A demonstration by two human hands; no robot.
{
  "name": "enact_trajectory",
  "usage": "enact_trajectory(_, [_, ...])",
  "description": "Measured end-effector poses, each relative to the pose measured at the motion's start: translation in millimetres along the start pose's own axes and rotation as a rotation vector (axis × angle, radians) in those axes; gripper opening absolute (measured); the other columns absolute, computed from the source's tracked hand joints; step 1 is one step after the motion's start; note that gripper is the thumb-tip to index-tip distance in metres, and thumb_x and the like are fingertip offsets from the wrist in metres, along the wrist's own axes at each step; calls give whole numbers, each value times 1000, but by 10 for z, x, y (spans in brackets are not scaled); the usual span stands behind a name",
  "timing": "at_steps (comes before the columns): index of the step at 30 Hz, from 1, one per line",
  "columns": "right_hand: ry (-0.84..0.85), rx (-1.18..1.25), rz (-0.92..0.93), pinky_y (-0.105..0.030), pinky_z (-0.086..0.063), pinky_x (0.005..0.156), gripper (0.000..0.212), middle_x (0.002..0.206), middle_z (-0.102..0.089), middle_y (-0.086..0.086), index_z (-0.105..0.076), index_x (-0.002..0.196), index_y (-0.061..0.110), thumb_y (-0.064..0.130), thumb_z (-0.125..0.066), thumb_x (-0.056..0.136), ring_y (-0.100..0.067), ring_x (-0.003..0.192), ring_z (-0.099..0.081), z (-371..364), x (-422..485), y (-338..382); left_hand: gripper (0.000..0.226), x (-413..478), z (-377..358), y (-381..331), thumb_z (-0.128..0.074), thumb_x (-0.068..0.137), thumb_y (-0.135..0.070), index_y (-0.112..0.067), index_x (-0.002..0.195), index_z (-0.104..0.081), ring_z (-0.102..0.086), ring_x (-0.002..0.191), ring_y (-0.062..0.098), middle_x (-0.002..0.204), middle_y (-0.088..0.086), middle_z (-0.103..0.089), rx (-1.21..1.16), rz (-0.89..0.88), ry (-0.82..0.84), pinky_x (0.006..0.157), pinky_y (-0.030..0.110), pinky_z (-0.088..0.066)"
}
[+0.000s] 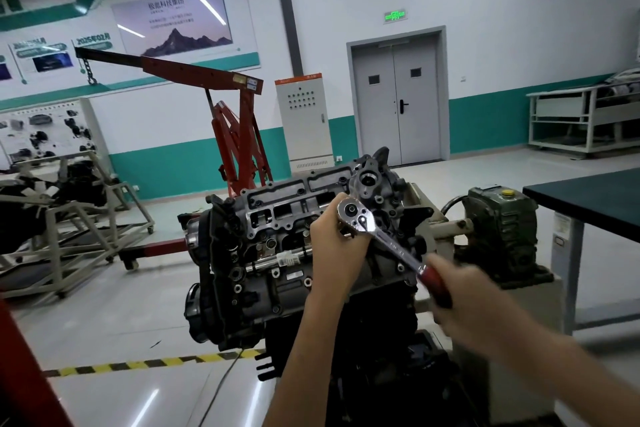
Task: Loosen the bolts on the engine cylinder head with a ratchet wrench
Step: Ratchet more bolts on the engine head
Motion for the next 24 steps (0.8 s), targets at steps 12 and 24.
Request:
enact_trajectory(12, [10, 60, -30, -19, -51, 57, 37, 67, -57, 4, -50, 108, 22, 8, -62, 76, -6, 55, -56, -128, -114, 149, 48, 71, -58, 101, -53, 79, 18, -21, 57, -38, -34, 60, 11, 53, -16, -38, -149, 144, -59, 63, 30, -36])
enact_trajectory(24, [-29, -157, 109, -15, -48, 51, 27, 61, -48, 14, -51, 98, 24, 8, -62, 79, 1, 51, -53, 207, 140, -73, 32, 21, -18, 33, -58, 78, 13, -11, 61, -45, -34, 54, 2, 54, -13, -44, -67, 43, -42, 51, 15, -29])
Point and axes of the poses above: each hand's wrist, its own x-axis towards the middle knuckle, its own z-axis out of the back of the hand, y = z × x, the point moved 3 cm from there along x, towards the middle knuckle
